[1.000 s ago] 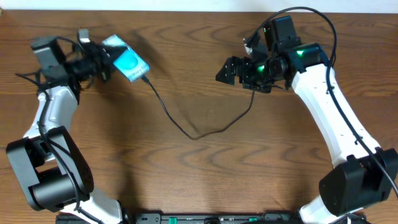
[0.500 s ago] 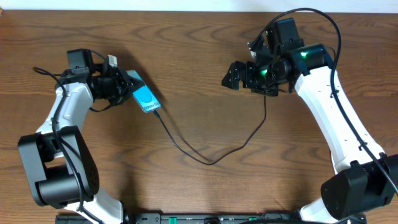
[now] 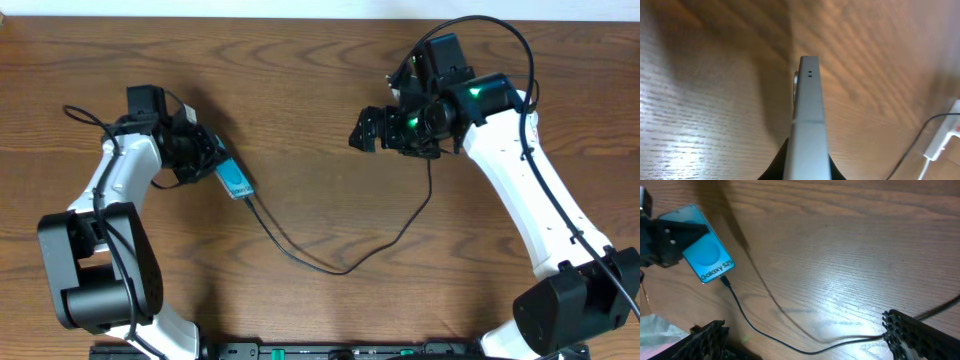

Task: Plug charger to phone and switch on socket
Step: 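Lower the phone flat onto the table with the left gripper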

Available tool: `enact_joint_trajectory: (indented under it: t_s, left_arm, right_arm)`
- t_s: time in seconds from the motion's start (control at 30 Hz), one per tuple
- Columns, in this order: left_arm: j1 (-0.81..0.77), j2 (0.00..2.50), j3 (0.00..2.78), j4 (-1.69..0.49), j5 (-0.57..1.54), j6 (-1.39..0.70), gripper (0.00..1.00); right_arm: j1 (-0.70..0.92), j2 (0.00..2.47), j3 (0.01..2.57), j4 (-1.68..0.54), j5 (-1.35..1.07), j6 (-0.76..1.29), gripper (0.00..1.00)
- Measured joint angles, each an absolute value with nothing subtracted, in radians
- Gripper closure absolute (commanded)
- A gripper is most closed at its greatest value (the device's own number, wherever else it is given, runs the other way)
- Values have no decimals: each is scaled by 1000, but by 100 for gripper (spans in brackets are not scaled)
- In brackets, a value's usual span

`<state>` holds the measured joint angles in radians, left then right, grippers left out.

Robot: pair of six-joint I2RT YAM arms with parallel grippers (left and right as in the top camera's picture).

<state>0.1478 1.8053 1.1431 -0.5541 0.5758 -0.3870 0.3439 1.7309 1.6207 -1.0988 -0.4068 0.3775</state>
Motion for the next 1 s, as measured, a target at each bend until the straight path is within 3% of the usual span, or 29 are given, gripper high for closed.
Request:
enact_joint_trajectory:
  t_s: [0.9, 1.0]
  left_arm:
    - [134, 1805, 955, -450, 555, -388, 93]
    - [134, 1805, 955, -448, 555, -388, 88]
  right_arm:
    - [353, 1731, 1621, -1096, -395, 377, 1]
    - [355, 1731, 1621, -1095, -391, 377, 1]
